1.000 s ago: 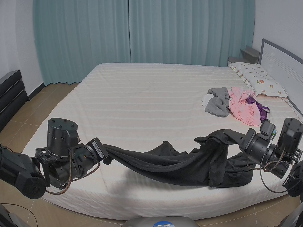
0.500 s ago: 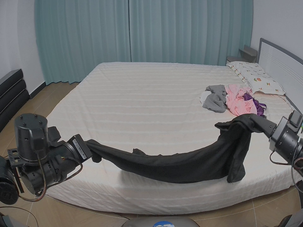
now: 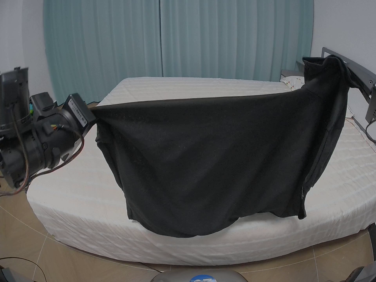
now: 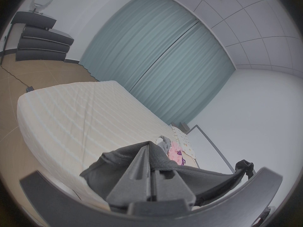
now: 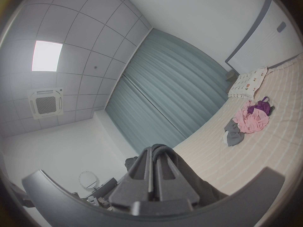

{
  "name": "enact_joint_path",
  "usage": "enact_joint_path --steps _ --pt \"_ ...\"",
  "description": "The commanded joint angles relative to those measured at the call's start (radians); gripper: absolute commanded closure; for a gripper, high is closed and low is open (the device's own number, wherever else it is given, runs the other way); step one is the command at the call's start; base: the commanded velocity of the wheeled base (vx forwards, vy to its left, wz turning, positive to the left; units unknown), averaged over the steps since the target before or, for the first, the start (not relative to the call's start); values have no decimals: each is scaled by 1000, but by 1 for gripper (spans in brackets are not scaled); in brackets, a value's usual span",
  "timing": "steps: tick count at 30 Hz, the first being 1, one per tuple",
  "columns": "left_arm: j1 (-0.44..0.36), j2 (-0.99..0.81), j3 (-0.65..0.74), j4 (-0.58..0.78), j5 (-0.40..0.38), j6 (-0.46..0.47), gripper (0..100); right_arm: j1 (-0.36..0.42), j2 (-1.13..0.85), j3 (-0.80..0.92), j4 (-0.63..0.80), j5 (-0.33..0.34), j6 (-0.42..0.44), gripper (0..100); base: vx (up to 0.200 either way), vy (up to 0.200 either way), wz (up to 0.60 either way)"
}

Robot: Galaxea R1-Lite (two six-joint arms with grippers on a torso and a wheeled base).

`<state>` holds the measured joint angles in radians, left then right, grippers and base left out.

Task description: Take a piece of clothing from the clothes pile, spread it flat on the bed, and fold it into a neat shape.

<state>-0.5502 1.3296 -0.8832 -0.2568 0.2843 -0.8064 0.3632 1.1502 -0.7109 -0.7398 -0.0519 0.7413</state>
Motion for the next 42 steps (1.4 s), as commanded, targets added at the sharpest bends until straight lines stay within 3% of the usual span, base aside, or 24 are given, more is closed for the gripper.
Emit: enact_joint_path --steps 1,8,17,23,31,42 --pt "52 211 -154 11 -2 3 100 -52 213 -134 11 -13 -17 100 0 0 0" --pt "93 365 -273 2 -8 -2 100 -96 425 -288 -4 -62 -25 100 86 0 0" --pt "161 528 -398 1 -71 -7 100 -99 606 -395 -4 -63 -26 100 200 0 0" --pt "176 669 -448 -10 -69 -8 100 -99 730 -407 -13 -60 -31 100 200 0 0" --pt "204 899 -603 -47 -54 -5 100 -116 942 -481 -98 -88 -54 100 0 0 0" --pt "200 1093 -708 -50 -33 -5 100 -116 1186 -570 -139 -131 -59 100 0 0 0"
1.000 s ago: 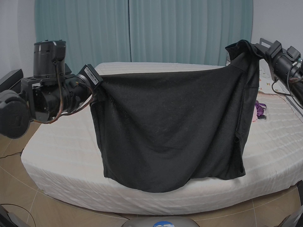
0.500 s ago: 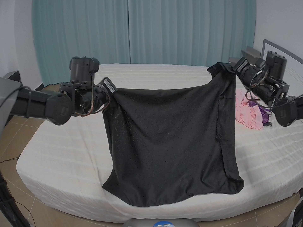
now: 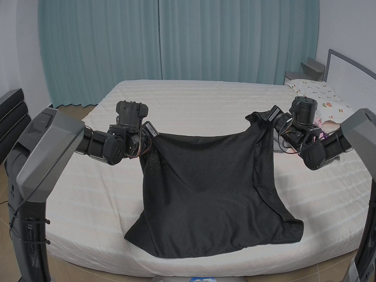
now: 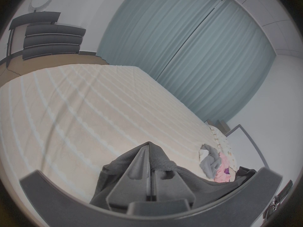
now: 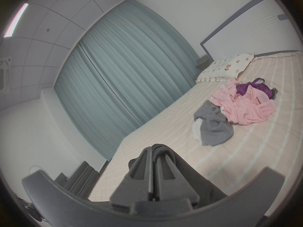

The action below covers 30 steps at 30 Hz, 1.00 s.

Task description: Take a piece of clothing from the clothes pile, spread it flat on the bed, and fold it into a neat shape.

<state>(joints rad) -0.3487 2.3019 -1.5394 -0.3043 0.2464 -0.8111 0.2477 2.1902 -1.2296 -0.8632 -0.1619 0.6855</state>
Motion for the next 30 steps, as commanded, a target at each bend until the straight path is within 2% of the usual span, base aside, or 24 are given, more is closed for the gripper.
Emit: enact_joint_path --steps 1,6,12,17,18,20,21,30 --pt "-1 136 -64 -3 7 -2 100 -1 164 -62 -16 -25 -4 100 0 0 0" --pt "-3 240 -151 -12 14 -5 100 -14 272 -117 -16 -27 -15 100 0 0 0" --pt "-3 376 -278 -9 99 -3 100 -31 396 -200 -13 -36 -26 100 0 0 0" --pt "-3 416 -308 -1 106 -3 100 -36 448 -252 -14 -41 -34 100 0 0 0" --pt "-3 416 -308 -1 106 -3 0 -36 448 -252 -14 -41 -34 100 0 0 0" --pt "-4 422 -308 4 106 -3 0 -34 471 -266 -13 -41 -38 100 0 0 0" --pt "-6 422 -308 5 106 -5 0 -34 476 -268 -11 -41 -43 0 0 0 0" --pt "27 369 -297 53 108 -31 0 -56 413 -248 -22 -41 -41 0 0 0 0"
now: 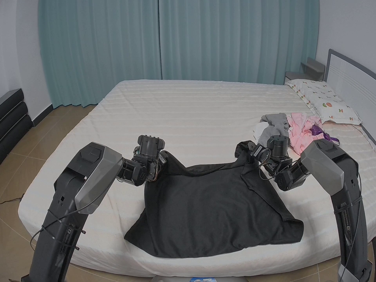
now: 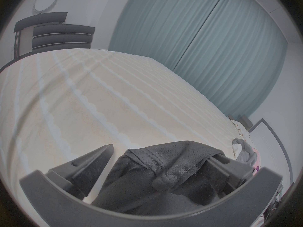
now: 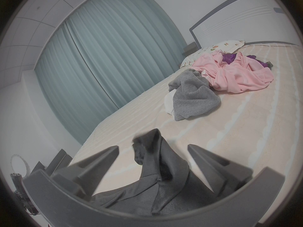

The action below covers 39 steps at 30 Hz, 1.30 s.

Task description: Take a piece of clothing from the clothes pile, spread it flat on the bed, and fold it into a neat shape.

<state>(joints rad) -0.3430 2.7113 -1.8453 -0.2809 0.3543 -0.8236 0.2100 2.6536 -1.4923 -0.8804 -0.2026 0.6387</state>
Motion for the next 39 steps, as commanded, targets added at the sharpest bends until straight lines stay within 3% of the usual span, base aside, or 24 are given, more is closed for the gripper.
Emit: enact_joint_path --steps 1,10,13,15,16,19,23,28,36,39 --pt "25 -54 14 38 3 -29 0 -24 -66 20 -12 0 7 0 0 0 0" --pt "87 -214 127 46 8 -83 0 -80 -215 167 -54 22 12 0 0 0 0" --pt "99 -309 256 38 -43 -88 0 -87 -297 316 -72 91 13 0 0 0 0" --pt "99 -309 256 38 -43 -88 0 -87 -297 316 -72 91 13 0 0 0 0" --pt "99 -381 353 35 -127 -100 0 -89 -357 405 -101 138 15 0 0 0 0" --pt "101 -407 387 35 -167 -109 0 -87 -385 454 -106 150 15 0 0 0 0" --pt "107 -420 411 42 -176 -109 0 -78 -412 518 -120 153 15 0 0 0 0" --pt "110 -490 535 34 -241 -118 0 -55 -423 596 -132 192 13 0 0 0 0" --pt "107 -640 775 26 -370 -223 0 26 -374 601 -69 181 -2 0 0 0 0" --pt "101 -660 894 -73 -383 -276 0 60 -345 570 14 155 -30 0 0 0 0"
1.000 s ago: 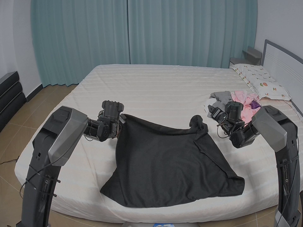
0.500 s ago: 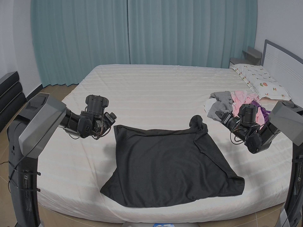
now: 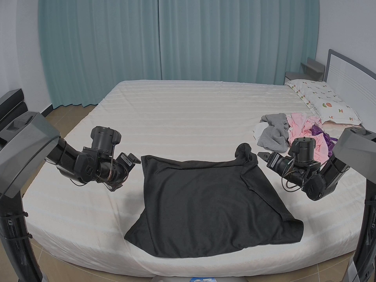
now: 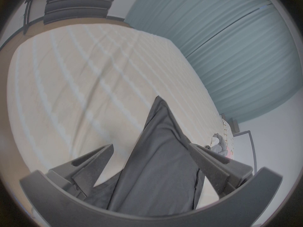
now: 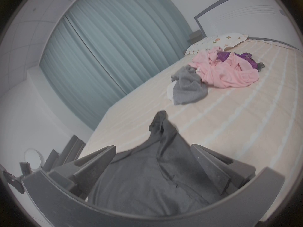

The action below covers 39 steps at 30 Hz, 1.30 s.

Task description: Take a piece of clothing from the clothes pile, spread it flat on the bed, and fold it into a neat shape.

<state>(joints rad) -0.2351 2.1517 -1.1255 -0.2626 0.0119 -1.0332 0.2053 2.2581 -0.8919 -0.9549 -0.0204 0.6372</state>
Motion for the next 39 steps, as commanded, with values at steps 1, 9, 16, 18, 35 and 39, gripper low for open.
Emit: enact_joint_path --steps 1,9,16,18,35,39 --pt "-9 -96 213 -153 -49 -90 0 77 63 -47 117 -47 -39 0 0 0 0" --pt "-30 -92 392 -406 -95 -156 0 108 120 -142 254 -153 -133 0 0 0 0" --pt "-39 -88 408 -414 -130 -196 0 108 170 -197 294 -176 -156 0 0 0 0" --pt "-39 -87 412 -415 -139 -200 0 106 199 -231 317 -188 -156 0 0 0 0" --pt "-39 -59 411 -415 -138 -200 0 98 278 -360 392 -245 -231 0 0 0 0" --pt "-39 -61 411 -415 -138 -200 0 98 282 -371 397 -248 -249 0 0 0 0"
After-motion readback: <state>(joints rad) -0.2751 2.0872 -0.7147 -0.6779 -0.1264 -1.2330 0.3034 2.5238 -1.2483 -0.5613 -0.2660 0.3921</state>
